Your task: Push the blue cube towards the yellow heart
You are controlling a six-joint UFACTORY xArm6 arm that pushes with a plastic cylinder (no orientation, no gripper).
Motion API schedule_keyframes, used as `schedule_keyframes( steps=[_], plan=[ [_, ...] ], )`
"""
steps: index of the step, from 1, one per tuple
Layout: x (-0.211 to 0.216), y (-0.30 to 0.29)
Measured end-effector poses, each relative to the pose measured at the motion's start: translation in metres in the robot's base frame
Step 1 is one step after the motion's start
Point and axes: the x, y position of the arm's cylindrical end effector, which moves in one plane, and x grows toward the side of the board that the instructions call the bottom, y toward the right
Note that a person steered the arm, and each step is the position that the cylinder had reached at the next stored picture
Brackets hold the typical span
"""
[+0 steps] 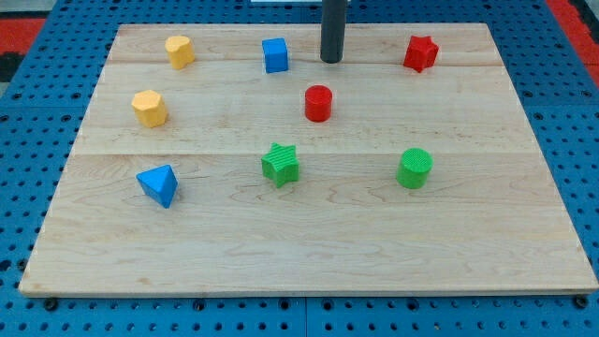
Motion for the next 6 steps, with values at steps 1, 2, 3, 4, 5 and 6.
schedule_keyframes(
  steps=[1,2,3,4,5,6],
  plan=[
    [0.000,-0.007],
    [-0.004,-0.046],
    [-0.006,-0.082],
    [-0.006,-0.086],
    [-0.006,-0.087],
    [-0.006,-0.095]
  ],
)
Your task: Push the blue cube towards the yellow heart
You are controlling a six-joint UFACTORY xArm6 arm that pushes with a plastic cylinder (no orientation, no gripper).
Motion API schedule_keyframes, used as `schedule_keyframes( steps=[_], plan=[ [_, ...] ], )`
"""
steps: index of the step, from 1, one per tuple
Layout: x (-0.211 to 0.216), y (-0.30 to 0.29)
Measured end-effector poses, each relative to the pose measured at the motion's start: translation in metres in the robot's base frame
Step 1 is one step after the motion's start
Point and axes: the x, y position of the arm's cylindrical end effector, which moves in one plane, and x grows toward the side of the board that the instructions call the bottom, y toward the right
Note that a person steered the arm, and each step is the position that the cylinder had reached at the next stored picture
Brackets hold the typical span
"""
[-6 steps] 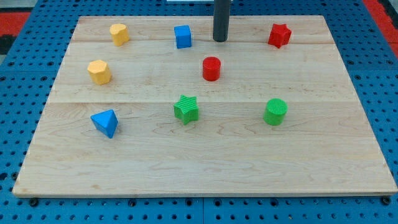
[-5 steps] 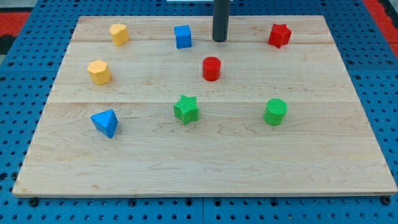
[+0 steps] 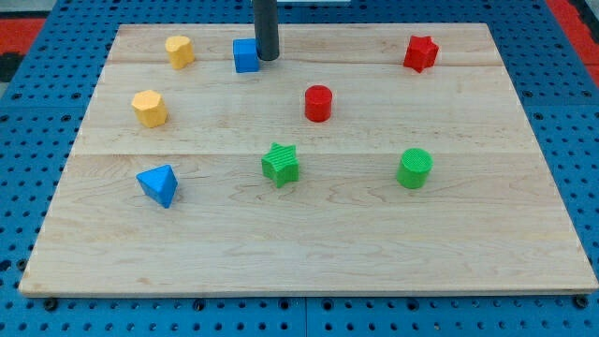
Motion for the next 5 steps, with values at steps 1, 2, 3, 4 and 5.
schedule_keyframes(
  steps=[1,2,3,4,5],
  plan=[
    [0.000,-0.007],
    [0.000,-0.007],
    [0.008,-0.007],
    [0.029,-0.007],
    [0.049,-0.007]
  ],
)
